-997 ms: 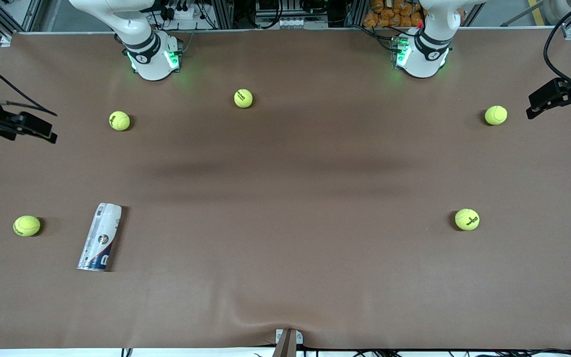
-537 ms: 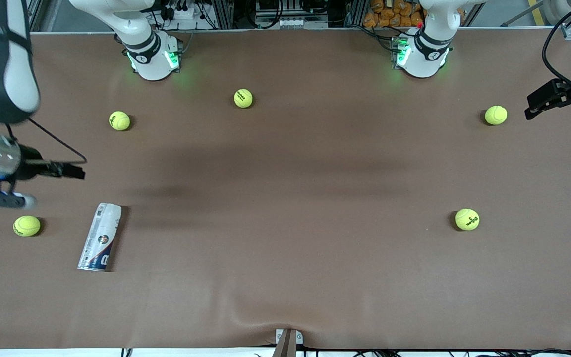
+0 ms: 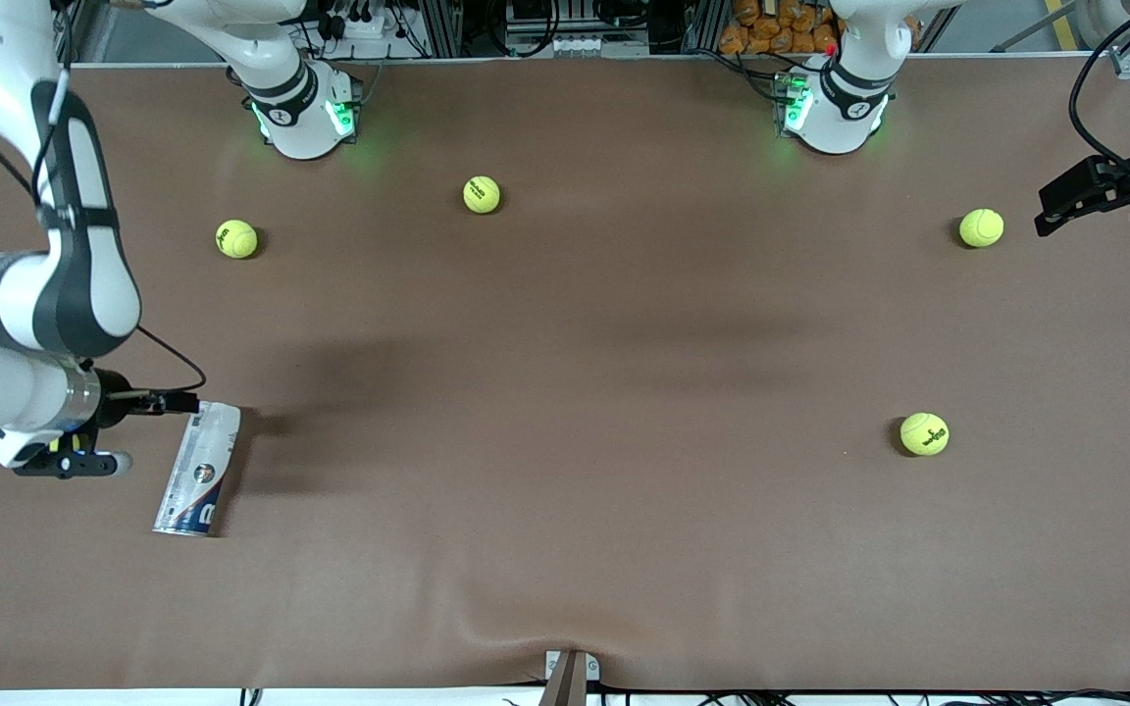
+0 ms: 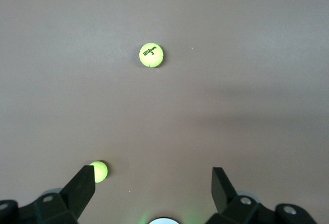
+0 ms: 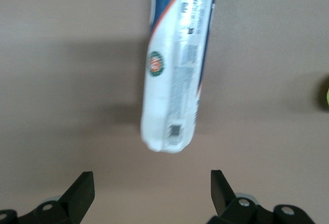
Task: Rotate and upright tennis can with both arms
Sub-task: 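Reach the right gripper down toward the lying tennis can, then close the right gripper around the tennis can body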
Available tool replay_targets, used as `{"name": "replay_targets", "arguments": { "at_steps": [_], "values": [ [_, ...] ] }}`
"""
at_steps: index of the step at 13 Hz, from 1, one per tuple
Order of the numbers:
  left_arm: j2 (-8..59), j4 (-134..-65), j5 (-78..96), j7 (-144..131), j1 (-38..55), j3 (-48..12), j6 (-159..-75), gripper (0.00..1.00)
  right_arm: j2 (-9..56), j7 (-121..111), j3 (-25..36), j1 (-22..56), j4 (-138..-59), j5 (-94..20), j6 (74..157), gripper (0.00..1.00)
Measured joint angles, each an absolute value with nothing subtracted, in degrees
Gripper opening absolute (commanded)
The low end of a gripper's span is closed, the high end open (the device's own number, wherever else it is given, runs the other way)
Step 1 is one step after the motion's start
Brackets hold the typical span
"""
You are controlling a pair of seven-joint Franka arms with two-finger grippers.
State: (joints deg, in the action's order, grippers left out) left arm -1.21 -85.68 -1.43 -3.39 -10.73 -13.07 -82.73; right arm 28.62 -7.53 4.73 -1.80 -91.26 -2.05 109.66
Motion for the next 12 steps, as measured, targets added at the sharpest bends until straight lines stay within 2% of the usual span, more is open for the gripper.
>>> {"name": "replay_targets", "arguments": {
  "at_steps": [7, 12],
  "values": [
    [-1.22, -85.63, -1.43, -2.57, -10.84, -13.11, -82.04, 1.00, 37.01, -12.95, 4.77, -5.11, -90.96, -2.08, 123.42, 1.00],
    [-1.22, -85.65, -1.43, -2.49, -10.88, -13.07, -81.91, 1.00, 39.49, -12.31, 4.24, -5.08, -88.65, -2.84, 124.66, 1.00]
  ]
}}
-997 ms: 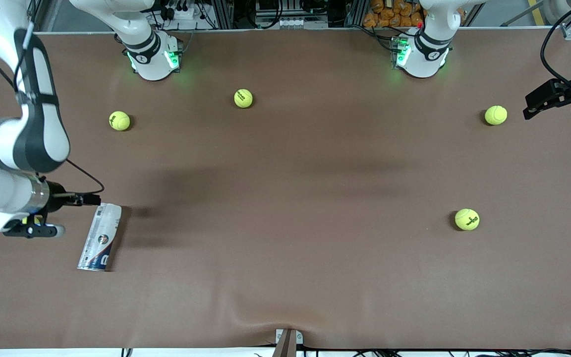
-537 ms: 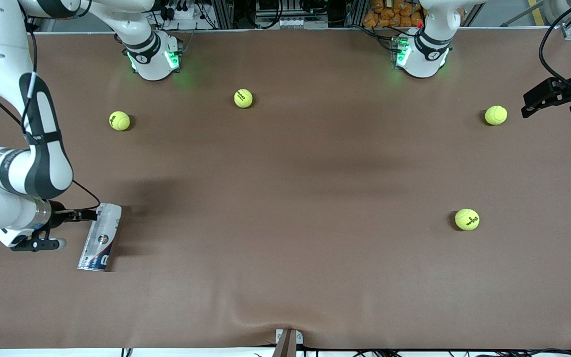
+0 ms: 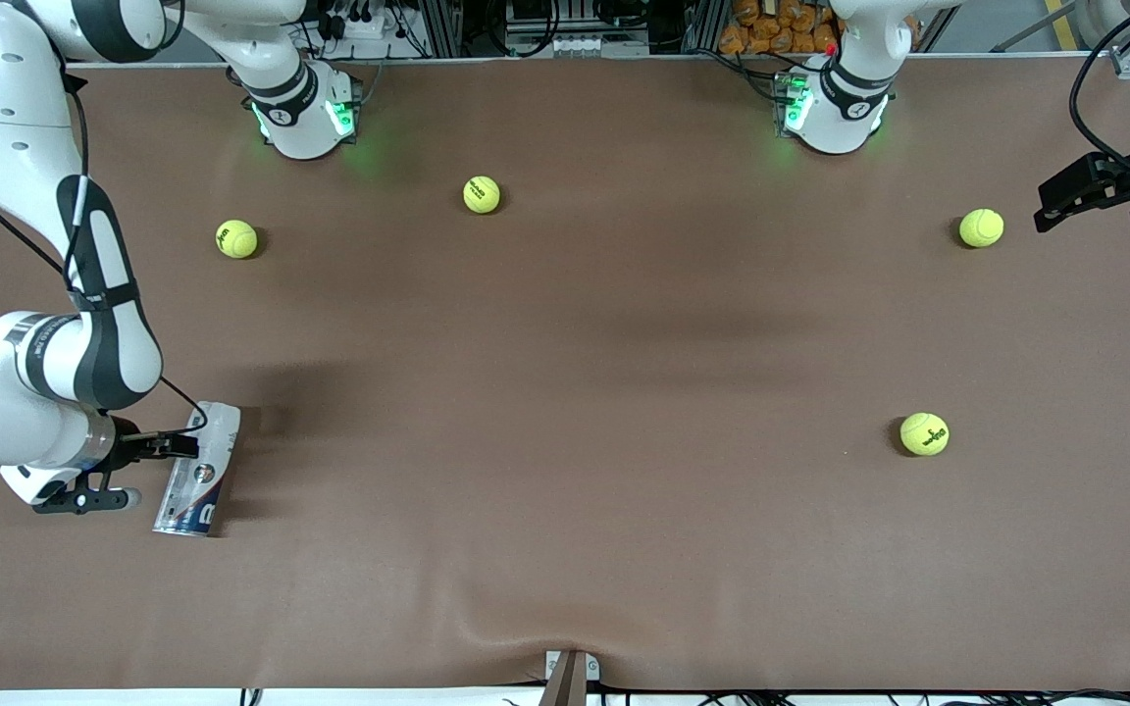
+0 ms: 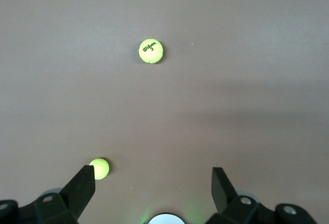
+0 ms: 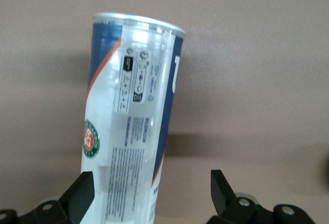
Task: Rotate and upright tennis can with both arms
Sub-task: 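Close the right gripper around the tennis can body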
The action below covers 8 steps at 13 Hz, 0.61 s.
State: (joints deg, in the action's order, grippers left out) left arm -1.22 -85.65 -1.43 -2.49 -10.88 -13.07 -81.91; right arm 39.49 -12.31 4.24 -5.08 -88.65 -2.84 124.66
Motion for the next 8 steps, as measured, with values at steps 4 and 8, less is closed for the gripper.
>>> {"name": "replay_targets", "arguments": {
  "at_steps": [4, 8],
  "values": [
    [-1.27, -85.61, -1.43, -2.38, -10.91, -12.89, -81.87, 1.00, 42.94, -11.17, 3.57, -4.24, -87.71, -3.96, 126.96, 1.00],
    [-1.33, -85.59, -1.43, -2.28, -10.93, -12.75, -81.87, 1.00, 45.53, -10.98, 3.59, -4.15, -87.55, -3.98, 129.14, 1.00]
  ]
}}
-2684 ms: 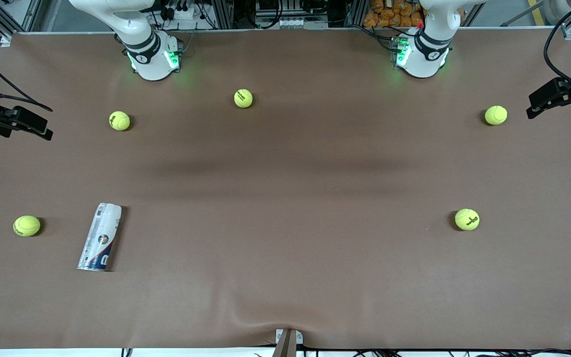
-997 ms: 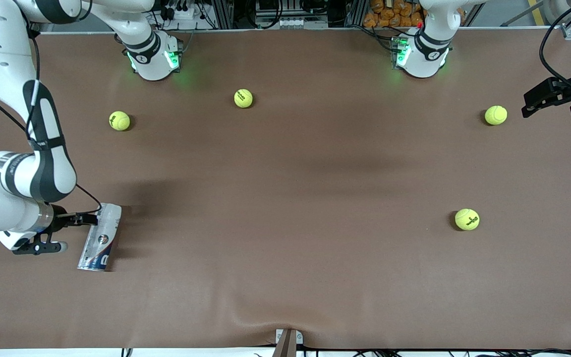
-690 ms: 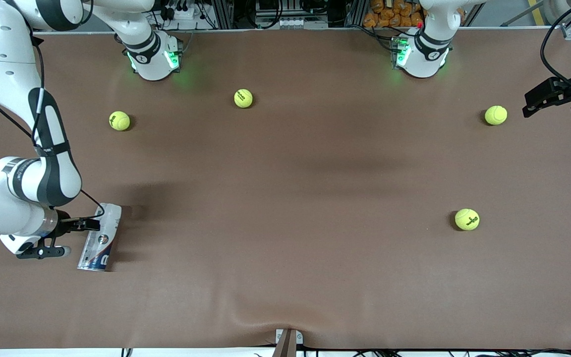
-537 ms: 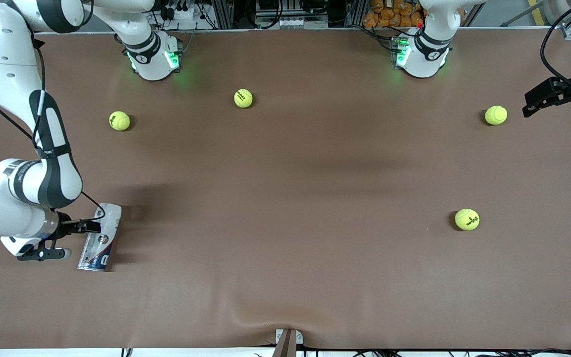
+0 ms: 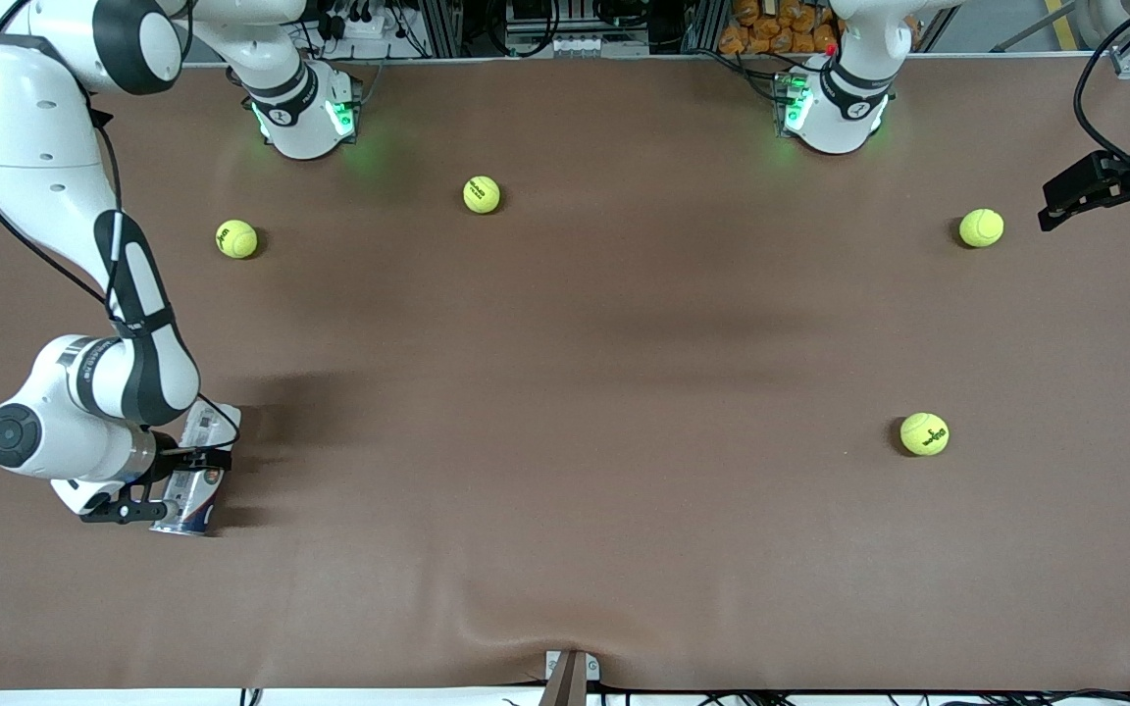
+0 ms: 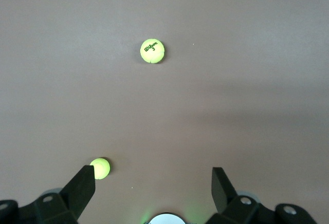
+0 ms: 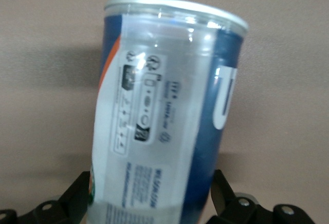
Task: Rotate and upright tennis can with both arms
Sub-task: 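Close the right gripper around the tennis can body, then carry the can with the right gripper toward the table middle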
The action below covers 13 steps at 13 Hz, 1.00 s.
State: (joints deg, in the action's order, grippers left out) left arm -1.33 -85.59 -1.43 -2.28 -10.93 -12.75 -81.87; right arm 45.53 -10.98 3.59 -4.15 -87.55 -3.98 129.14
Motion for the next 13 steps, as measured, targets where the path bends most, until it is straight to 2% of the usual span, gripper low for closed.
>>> {"name": "replay_targets", "arguments": {
  "at_steps": [2, 3, 4, 6, 8, 10, 13],
  "values": [
    [-1.34, -85.59, -1.43, -2.25, -10.91, -12.82, -81.87, 1.00, 45.87, -10.94, 3.62, -4.15, -87.50, -4.02, 130.24, 1.00],
    [-1.34, -85.59, -1.43, -2.24, -10.85, -12.91, -81.87, 1.00, 45.88, -10.93, 3.62, -4.15, -87.40, -4.06, 130.26, 0.81],
    [-1.34, -85.59, -1.43, -2.24, -10.77, -13.01, -81.87, 1.00, 45.88, -10.92, 3.61, -4.15, -87.36, -4.09, 130.27, 0.55],
    [-1.34, -85.60, -1.43, -2.24, -10.62, -13.20, -81.86, 1.00, 45.87, -11.02, 3.61, -4.15, -87.24, -4.09, 130.26, 0.54],
    [-1.33, -85.64, -1.43, -2.24, -10.66, -13.22, -81.74, 1.00, 45.88, -12.05, 3.58, -4.13, -86.68, -4.09, 130.25, 0.62],
    [-1.32, -85.66, -1.43, -2.24, -10.83, -13.16, -81.72, 1.00, 45.85, -13.28, 3.25, -3.69, -85.25, -4.09, 130.08, 0.64],
    [-1.31, -85.65, -1.43, -2.24, -10.84, -13.14, -81.79, 1.00, 45.09, -16.30, 2.73, 2.15, -81.29, -4.05, 127.22, 0.64]
  ]
}}
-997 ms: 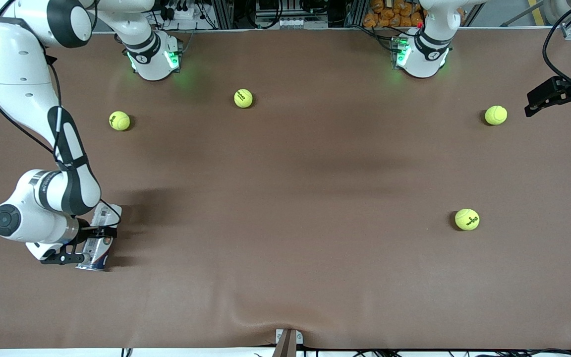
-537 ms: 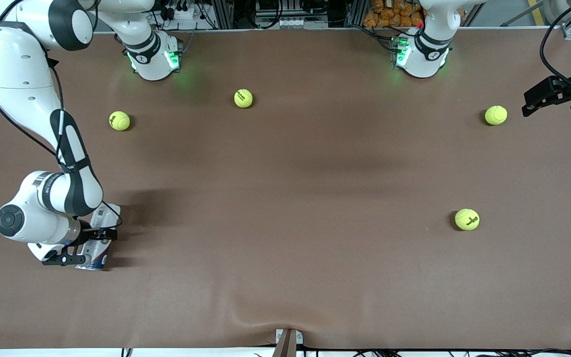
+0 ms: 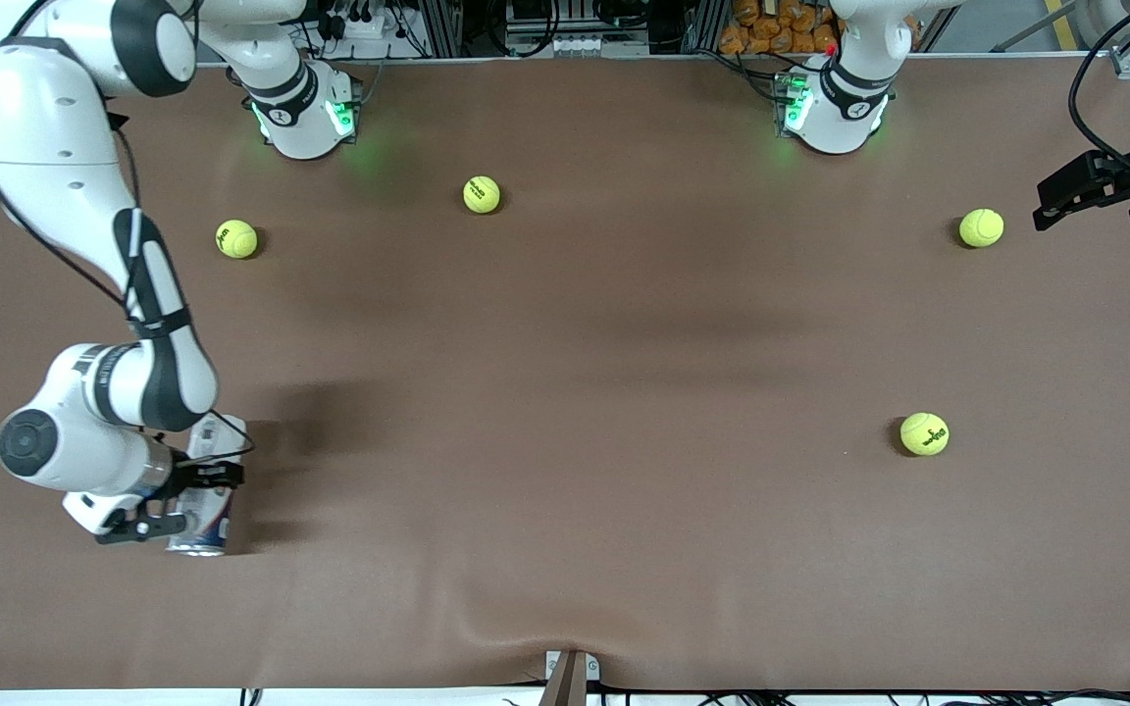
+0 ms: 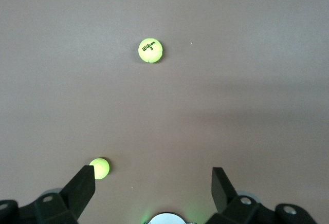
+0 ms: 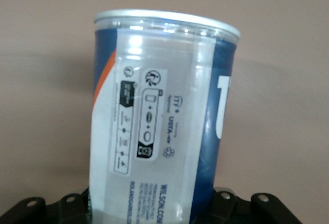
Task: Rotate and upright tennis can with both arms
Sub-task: 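Carry the can with the right gripper toward the table middle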
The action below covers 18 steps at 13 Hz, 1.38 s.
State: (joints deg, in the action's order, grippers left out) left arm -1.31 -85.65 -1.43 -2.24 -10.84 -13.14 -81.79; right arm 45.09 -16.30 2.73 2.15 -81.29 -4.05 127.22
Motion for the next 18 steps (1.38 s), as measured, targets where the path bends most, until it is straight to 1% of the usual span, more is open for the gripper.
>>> {"name": "replay_targets", "arguments": {
  "at_steps": [2, 7, 11, 13, 14, 15, 16, 18],
  "values": [
    [-1.21, -85.64, -1.43, -2.24, -10.87, -13.11, -81.91, 1.00, 44.48, -19.43, 2.56, 8.56, -79.06, -3.92, 125.64, 0.68],
    [0.48, -85.67, -1.43, -2.24, -10.73, -13.15, -82.27, 1.00, 44.19, -31.48, 2.49, 25.86, -76.44, -3.52, 125.41, 0.68],
    [2.70, -85.68, -0.18, -2.24, -10.13, -13.47, -84.12, 1.00, 44.22, -34.08, 2.49, 37.42, -76.14, -3.47, 125.41, 0.68],
    [4.17, -85.70, -0.05, -2.24, -9.29, -13.58, -84.55, 1.00, 44.49, -34.25, 2.94, 43.74, -76.17, -1.73, 126.19, 0.68],
    [4.91, -85.71, -0.04, -2.24, -8.91, -13.60, -84.65, 1.00, 44.90, -34.18, 3.23, 46.23, -76.21, 0.87, 127.79, 0.70],
    [5.51, -85.71, -0.04, -2.24, -8.62, -13.65, -84.83, 1.00, 45.57, -34.18, 3.41, 47.80, -76.27, 4.41, 129.78, 0.74],
    [5.93, -85.71, -0.04, -2.24, -8.41, -13.67, -84.96, 1.00, 46.48, -34.23, 3.49, 48.47, -76.32, 7.95, 131.79, 0.75],
    [6.30, -85.71, -0.03, -2.24, -8.40, -13.67, -85.08, 1.00, 48.19, -34.54, 3.92, 48.49, -76.32, 11.37, 135.26, 0.75]
  ]
}}
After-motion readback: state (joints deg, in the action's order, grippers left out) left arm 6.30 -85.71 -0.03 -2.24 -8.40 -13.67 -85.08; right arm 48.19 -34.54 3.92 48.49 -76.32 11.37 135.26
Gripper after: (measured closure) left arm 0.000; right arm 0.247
